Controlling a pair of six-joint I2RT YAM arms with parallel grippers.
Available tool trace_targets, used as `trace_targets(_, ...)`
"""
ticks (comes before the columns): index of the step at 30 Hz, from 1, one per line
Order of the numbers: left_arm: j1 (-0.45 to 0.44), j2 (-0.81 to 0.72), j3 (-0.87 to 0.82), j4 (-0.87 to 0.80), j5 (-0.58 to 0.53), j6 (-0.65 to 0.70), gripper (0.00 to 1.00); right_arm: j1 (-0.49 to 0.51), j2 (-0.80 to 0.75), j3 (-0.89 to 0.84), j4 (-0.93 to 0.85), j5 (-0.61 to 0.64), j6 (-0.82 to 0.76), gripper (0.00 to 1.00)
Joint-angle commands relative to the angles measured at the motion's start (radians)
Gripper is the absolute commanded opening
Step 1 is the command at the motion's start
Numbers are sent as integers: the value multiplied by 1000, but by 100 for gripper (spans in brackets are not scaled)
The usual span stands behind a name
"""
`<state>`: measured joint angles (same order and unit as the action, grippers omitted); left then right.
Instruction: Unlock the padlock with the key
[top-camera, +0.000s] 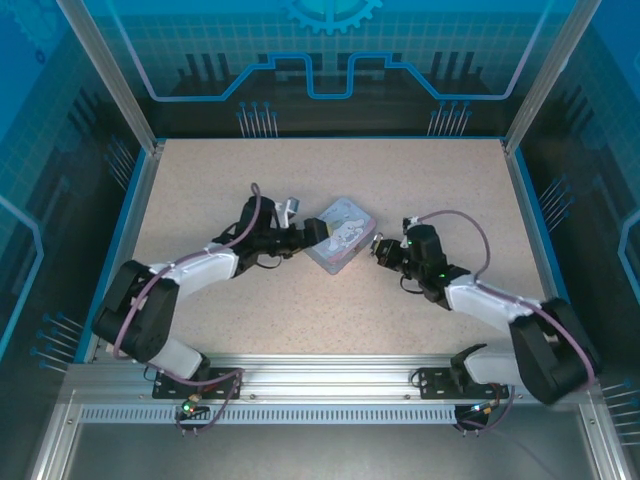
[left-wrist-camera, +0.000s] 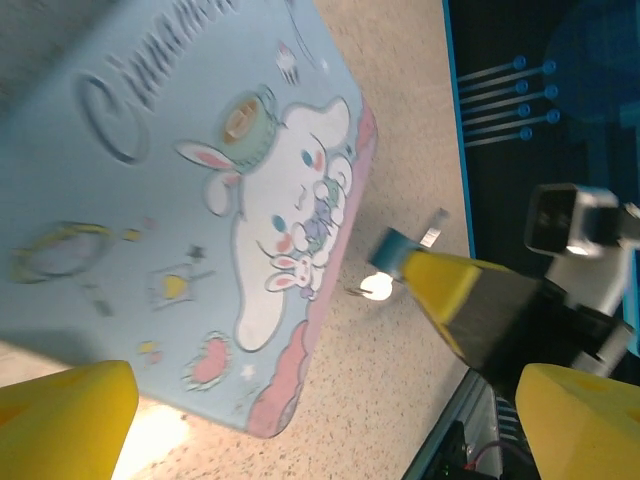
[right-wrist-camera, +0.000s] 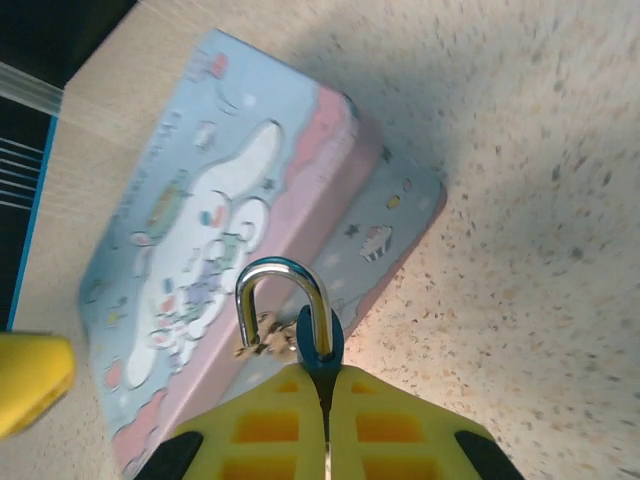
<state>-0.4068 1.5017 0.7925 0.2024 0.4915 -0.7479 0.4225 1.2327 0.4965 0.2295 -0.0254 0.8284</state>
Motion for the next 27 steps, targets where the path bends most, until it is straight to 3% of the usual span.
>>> trace_targets(1, 45, -161, 53, -154, 35, 89, 99, -43, -140, -15, -248, -109, -132, 7)
trace_targets(7, 137, -412, 20, -282, -9, 167, 99, -69, -282, -19, -482, -319, -166, 8)
trace_targets(11, 175, -533, -27, -338, -43, 162, 99, -62, -210, -63, -424, -459, -97, 8)
trace_targets(18, 180, -604, -96, -363, -43, 104, 99, -20, 36, -65, -248, -528, -62, 7)
trace_targets(27, 181, -643, -138, -386, -54, 75, 99, 5, 233, -34, -159, -486, -45, 11)
